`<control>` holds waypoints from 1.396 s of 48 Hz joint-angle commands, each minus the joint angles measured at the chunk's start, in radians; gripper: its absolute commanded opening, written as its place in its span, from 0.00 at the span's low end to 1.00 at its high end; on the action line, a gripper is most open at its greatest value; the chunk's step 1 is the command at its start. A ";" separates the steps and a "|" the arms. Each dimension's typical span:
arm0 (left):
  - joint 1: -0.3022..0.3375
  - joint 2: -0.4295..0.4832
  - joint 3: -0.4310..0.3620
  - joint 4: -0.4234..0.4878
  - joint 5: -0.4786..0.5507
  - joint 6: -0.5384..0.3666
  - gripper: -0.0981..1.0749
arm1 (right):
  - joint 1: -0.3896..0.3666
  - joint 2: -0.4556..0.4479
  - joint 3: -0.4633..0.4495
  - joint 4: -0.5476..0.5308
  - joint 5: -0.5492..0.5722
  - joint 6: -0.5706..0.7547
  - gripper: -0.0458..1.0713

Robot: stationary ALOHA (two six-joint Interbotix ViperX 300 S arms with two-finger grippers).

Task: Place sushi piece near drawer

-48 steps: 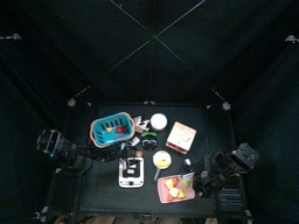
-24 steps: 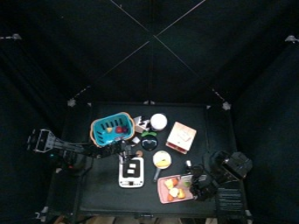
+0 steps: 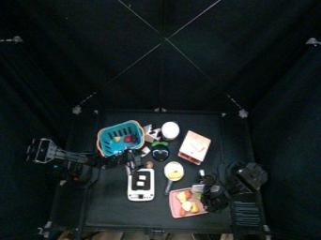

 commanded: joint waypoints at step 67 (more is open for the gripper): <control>0.005 -0.008 0.003 -0.002 0.000 0.000 0.91 | 0.000 -0.029 -0.012 0.049 -0.005 0.011 0.75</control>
